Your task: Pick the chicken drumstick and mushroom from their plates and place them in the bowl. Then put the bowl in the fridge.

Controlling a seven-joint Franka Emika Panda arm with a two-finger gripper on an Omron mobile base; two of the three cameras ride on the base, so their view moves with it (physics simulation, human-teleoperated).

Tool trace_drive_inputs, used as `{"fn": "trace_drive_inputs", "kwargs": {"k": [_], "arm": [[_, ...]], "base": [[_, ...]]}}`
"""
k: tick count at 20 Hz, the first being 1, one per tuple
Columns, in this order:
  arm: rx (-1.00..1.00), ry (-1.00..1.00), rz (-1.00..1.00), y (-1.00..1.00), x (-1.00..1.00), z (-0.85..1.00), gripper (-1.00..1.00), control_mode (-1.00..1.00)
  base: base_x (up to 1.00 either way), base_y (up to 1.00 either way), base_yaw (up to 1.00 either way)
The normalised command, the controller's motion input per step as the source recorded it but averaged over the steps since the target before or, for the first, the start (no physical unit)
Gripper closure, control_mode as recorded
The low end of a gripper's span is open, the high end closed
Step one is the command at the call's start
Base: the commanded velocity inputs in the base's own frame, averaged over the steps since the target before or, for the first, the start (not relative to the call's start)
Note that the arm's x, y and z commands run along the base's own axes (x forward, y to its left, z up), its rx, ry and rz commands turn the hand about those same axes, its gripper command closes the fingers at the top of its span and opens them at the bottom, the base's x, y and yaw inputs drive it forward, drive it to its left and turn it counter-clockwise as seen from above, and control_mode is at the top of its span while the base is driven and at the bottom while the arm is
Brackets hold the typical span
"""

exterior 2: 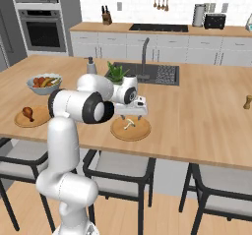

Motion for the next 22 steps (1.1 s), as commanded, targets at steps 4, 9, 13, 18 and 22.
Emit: {"fn": "trace_drive_inputs", "kwargs": {"k": [4,9,13,18,22], "arm": [[0.00,0.00,0.00,0.00,0.05,0.00,-1.00,-1.00],[0.00,-0.01,0.00,-0.02,0.10,-0.04,-1.00,-1.00],[0.00,0.00,0.02,0.00,0.42,-0.06,-1.00,-1.00],[0.00,0.00,0.02,-0.01,0.16,-0.23,-1.00,-1.00],[0.00,0.00,0.00,-0.03,-0.25,-0.04,-1.00,-1.00]], "base": [[0.00,0.00,0.00],[0.00,0.00,0.00],[0.00,0.00,0.00],[0.00,0.00,0.00],[0.00,0.00,0.00]]}}
